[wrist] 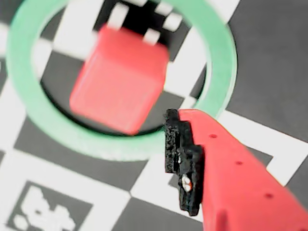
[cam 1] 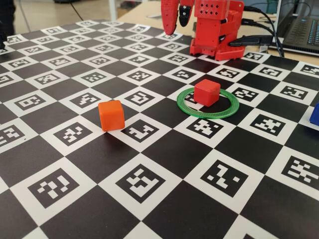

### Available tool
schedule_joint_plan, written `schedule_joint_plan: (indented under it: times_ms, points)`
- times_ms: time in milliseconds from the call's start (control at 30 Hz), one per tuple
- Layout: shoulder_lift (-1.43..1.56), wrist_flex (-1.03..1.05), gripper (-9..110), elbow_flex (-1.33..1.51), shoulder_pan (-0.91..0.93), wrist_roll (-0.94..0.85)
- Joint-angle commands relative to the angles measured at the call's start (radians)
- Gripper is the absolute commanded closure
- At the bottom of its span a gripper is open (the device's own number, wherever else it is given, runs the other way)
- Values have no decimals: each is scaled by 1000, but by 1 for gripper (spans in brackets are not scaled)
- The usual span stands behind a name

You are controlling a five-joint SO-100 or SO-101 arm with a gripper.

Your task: Grab the red cube then put it in the green circle then put the blue cube on top and finally the orange cube on top

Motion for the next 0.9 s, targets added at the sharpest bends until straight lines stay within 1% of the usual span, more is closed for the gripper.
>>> schedule_joint_plan:
  times_ms: [0,200,367,467,533,633,800,867]
  points:
    - [72,-2,71,-20,-110,25]
    - [57,51,71,-106,-350,285]
    - [-6,106,71,-247,-509,371]
    - [-40,78,71,-291,-565,463]
    - [-51,29,72,-296,-597,558]
    - [-72,-21,72,-301,-649,624]
    - [-173,6,72,-379,-692,772]
    - [-232,32,72,-417,-701,861]
